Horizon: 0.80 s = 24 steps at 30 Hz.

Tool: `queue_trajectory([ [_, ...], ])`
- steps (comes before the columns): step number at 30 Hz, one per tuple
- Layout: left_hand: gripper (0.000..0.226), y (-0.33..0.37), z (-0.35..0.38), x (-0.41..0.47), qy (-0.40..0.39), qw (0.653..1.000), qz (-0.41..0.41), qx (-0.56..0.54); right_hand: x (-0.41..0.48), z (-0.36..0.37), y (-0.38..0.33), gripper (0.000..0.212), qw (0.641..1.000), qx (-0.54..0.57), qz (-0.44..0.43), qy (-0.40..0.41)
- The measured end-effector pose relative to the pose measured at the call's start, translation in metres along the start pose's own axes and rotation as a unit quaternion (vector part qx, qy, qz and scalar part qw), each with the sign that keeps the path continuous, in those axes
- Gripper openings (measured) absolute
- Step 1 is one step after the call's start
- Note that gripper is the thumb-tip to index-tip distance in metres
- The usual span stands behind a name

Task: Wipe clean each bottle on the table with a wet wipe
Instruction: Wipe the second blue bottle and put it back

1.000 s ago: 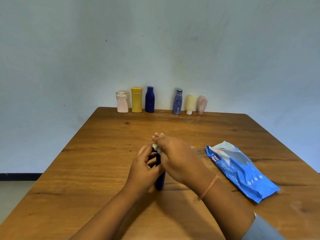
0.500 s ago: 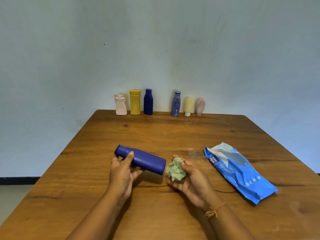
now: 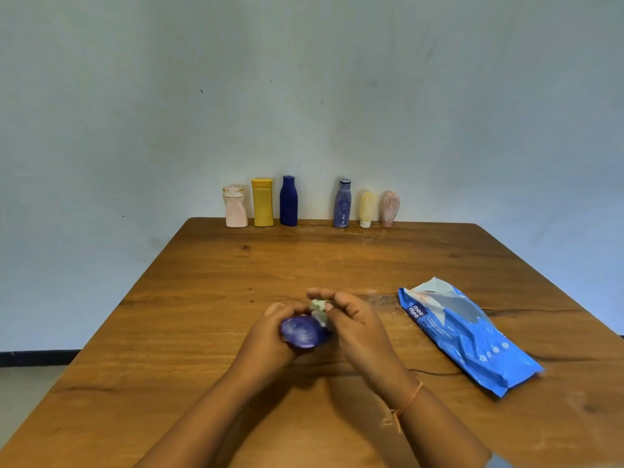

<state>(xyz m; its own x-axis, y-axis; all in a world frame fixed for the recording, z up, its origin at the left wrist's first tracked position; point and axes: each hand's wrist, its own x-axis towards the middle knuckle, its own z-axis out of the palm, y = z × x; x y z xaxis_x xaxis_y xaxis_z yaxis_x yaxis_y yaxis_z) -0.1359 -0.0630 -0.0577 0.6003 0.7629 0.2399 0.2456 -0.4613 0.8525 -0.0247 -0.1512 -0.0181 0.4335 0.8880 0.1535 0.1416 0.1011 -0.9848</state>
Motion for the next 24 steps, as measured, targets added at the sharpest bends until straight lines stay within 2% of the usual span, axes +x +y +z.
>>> queue_trajectory([
  [3, 0.048, 0.005, 0.007, -0.002, -0.030, 0.999, 0.014, 0.018, -0.001, 0.011, 0.004, 0.035, 0.999, -0.033, -0.027, -0.005],
  [8, 0.061, 0.004, 0.010, -0.007, -0.038, 0.996, 0.033, -0.079, 0.004, 0.000, 0.000, 0.029, 0.996, 0.090, 0.018, 0.014],
  [10, 0.054, 0.007, 0.012, -0.008, -0.024, 0.994, 0.028, -0.102, 0.006, -0.003, -0.004, 0.024, 0.993, 0.113, 0.019, 0.039],
  [12, 0.045, 0.010, 0.012, -0.006, 0.002, 0.995, 0.034, -0.093, 0.007, -0.005, -0.008, 0.020, 0.988, 0.115, 0.001, 0.099],
  [15, 0.040, 0.014, 0.003, -0.003, 0.053, 0.997, 0.045, -0.038, 0.008, -0.010, -0.013, 0.026, 0.976, 0.048, -0.064, 0.201],
  [17, 0.036, 0.015, -0.001, -0.002, 0.069, 0.996, 0.047, 0.003, 0.006, -0.013, -0.018, 0.025, 0.980, 0.001, -0.082, 0.184],
  [21, 0.032, 0.016, 0.000, -0.003, 0.084, 0.993, 0.059, 0.062, 0.003, -0.008, -0.020, 0.030, 0.987, -0.107, -0.076, 0.088],
  [24, 0.033, 0.018, 0.002, -0.004, 0.090, 0.987, 0.081, 0.104, 0.000, 0.000, -0.017, 0.042, 0.974, -0.138, -0.142, 0.108],
])
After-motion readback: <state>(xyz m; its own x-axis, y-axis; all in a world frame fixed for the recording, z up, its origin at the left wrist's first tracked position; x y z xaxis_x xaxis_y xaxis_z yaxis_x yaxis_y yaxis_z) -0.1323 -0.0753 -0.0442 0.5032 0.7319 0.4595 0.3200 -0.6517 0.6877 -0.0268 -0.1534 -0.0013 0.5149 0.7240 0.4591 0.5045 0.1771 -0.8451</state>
